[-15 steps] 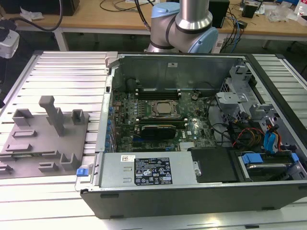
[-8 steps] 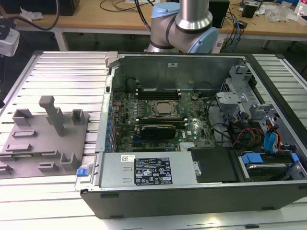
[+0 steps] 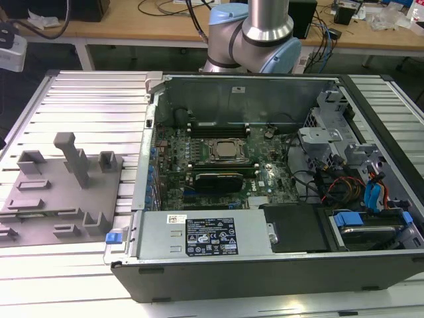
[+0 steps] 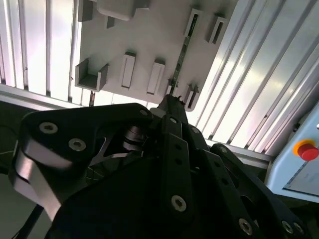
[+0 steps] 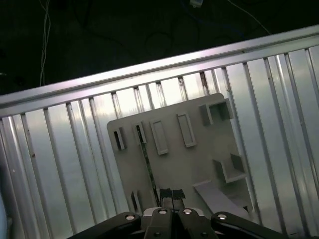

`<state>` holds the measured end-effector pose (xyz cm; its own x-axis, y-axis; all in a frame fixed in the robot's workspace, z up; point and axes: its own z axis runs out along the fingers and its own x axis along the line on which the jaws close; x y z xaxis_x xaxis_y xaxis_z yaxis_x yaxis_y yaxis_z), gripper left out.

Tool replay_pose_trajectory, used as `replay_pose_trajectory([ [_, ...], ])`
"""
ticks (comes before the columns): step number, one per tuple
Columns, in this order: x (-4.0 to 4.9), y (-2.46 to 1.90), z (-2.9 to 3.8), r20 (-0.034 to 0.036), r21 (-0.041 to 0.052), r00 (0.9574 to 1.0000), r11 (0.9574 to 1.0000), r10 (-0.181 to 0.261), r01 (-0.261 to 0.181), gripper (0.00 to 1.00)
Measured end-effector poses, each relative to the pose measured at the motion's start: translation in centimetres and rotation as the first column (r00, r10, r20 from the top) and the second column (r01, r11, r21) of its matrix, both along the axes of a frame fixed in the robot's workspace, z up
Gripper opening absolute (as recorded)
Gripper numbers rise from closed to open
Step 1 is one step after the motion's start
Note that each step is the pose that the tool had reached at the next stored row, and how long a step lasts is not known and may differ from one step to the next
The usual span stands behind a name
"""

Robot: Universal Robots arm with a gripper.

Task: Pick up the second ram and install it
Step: 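Pick up the second ram and move it above second insertion slot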

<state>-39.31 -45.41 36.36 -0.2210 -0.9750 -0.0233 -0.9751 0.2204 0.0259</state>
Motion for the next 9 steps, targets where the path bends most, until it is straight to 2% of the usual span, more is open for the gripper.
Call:
replay_pose_trajectory([
  [9, 0.0, 0.0, 0.0, 0.0, 0.0, 0.9972, 0.9972, 0.075, -0.075, 0.11],
])
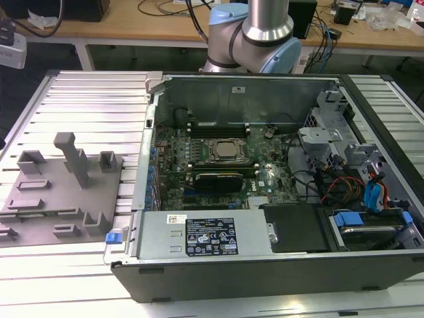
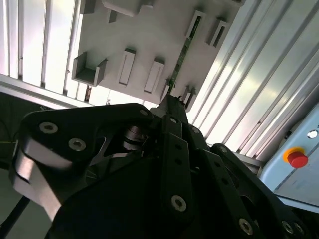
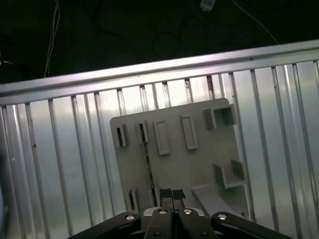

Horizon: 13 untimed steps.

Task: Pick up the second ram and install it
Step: 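Pick up the second ram and move it above second insertion slot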

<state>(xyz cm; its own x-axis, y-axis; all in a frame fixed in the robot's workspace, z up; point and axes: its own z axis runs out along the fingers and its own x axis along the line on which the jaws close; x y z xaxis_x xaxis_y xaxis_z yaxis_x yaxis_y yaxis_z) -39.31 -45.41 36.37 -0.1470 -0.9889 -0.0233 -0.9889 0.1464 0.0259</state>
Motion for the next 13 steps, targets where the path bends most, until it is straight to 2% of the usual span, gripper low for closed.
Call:
replay_pose_trajectory([
  [6, 0.0, 0.0, 0.0, 0.0, 0.0, 0.9988, 0.9988, 0.048, -0.048, 0.11],
  [13, 0.0, 0.0, 0.0, 0.0, 0.0, 0.994, 0.994, 0.11, -0.11, 0.11],
])
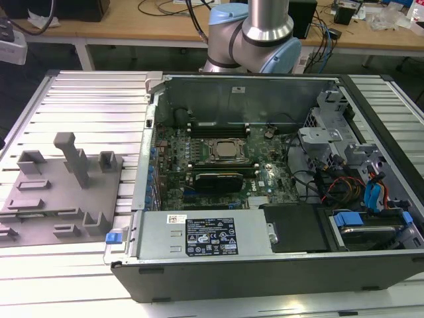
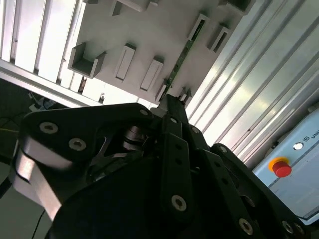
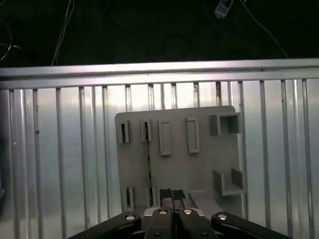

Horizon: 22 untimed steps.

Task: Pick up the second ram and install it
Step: 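Pick up the second ram and move it above second insertion slot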

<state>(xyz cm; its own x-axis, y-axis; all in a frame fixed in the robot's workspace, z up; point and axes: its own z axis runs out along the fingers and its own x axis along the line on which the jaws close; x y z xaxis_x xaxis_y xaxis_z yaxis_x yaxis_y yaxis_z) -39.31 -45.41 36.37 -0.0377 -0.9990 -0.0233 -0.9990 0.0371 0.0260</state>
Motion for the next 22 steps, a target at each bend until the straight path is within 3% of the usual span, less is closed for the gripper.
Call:
replay_pose_trajectory([
  [10, 0.01, 0.04, -0.02, -0.001, -0.0005, 0.9977, 0.9977, 0.068, -0.068, 0.11],
  [12, 0.0, 0.04, -0.12, -0.0015, -0.0007, 1.0, 1.0, 0.003, -0.003, 0.11],
  [15, 0.0, 0.04, -0.19, -0.0014, -0.0007, 0.9982, 0.9982, -0.06, 0.06, 0.11],
  [19, 0.0, 0.04, -0.2, -0.0014, -0.0007, 0.9972, 0.9972, -0.075, 0.075, 0.11],
  [22, 0.0, 0.04, -0.2, -0.0014, -0.0007, 0.997, 0.997, -0.078, 0.078, 0.3],
])
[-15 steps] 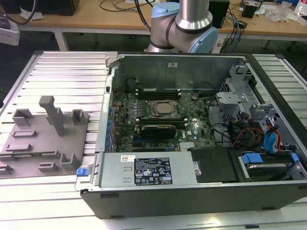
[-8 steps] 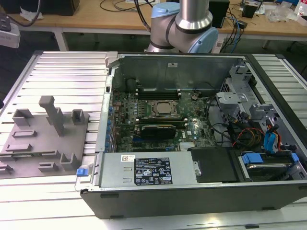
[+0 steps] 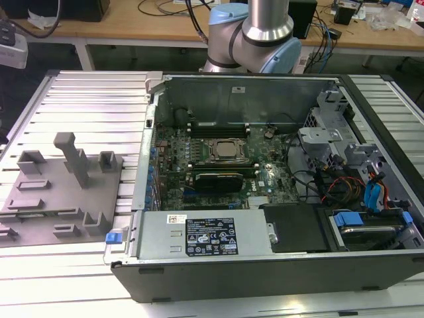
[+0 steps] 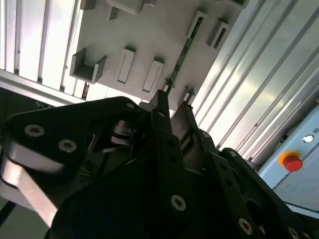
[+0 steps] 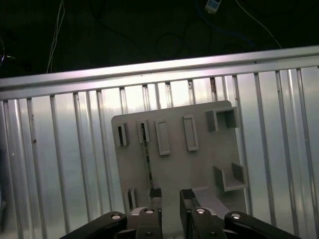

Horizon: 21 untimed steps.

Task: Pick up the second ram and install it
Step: 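Pick up the second ram and move it above second insertion slot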

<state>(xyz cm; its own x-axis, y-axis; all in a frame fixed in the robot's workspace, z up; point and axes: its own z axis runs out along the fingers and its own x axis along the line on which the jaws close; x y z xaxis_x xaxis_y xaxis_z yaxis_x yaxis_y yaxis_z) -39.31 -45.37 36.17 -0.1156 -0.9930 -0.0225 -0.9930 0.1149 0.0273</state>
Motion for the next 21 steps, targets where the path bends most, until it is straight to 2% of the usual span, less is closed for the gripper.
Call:
replay_pose_trajectory([
  [1, 0.0, 0.0, 0.0, 0.0, 0.0, 1.0, 1.0, -0.001, 0.001, 0.3],
  [2, 0.0, 0.0, 0.0, 0.0, 0.0, 1.0, 1.0, -0.001, 0.001, 0.36],
  [5, 0.0, 0.0, -0.04, 0.0, 0.0, 1.0, 1.0, -0.003, 0.003, 0.36],
  [8, 0.0, 0.0, -0.86, 0.0, -0.0005, 1.0, 1.0, -0.003, 0.003, 0.36],
  [21, 0.01, 0.0, -2.69, 0.0, -0.0005, 1.0, 1.0, -0.003, 0.003, 0.36],
])
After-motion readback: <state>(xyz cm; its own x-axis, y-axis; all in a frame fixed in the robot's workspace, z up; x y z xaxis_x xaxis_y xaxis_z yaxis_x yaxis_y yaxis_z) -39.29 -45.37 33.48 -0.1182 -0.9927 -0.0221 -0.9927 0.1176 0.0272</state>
